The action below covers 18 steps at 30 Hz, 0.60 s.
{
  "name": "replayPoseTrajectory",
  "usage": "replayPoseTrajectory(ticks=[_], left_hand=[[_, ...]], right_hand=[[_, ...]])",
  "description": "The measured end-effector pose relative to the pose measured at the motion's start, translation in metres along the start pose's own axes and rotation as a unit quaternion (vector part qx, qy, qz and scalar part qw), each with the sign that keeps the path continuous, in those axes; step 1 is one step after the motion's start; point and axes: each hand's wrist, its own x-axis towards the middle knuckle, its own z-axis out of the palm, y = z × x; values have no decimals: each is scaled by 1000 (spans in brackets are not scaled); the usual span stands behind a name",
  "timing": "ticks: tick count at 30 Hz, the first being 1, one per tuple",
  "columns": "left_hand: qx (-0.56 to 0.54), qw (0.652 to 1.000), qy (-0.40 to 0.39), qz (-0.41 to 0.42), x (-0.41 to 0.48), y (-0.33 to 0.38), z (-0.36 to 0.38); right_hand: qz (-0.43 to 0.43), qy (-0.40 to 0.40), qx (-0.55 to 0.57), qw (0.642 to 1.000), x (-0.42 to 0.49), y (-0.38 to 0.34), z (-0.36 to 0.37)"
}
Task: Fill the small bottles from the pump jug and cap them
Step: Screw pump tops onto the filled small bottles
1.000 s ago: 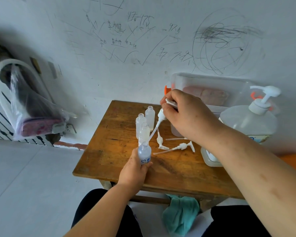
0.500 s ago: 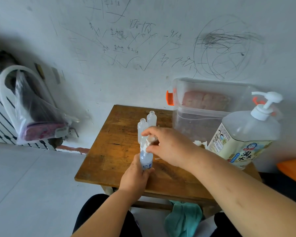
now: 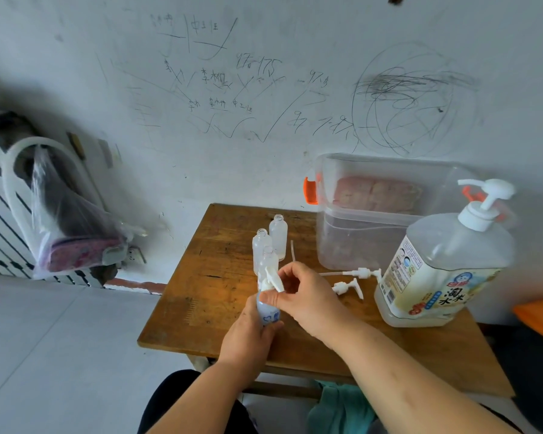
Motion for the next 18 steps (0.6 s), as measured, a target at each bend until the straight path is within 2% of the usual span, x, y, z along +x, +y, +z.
replayPoseTrajectory(ticks=[3, 7, 11, 15, 18], left_hand=[[0, 1000, -1, 10, 0, -1, -1], [10, 1000, -7, 3, 1, -1, -1], [12, 1000, -10, 7, 1, -1, -2], [28, 1000, -12, 0, 2, -3, -2], [22, 1000, -18, -3, 3, -3, -2]], right_hand=[[-22, -19, 13, 999, -2, 1, 2], [-26, 29, -29, 999, -1, -3, 5], [-41, -39, 2, 998, -1, -3, 3], [-27, 26, -38, 999, 0, -6, 7], [-29, -24, -17, 999, 0, -8, 3]])
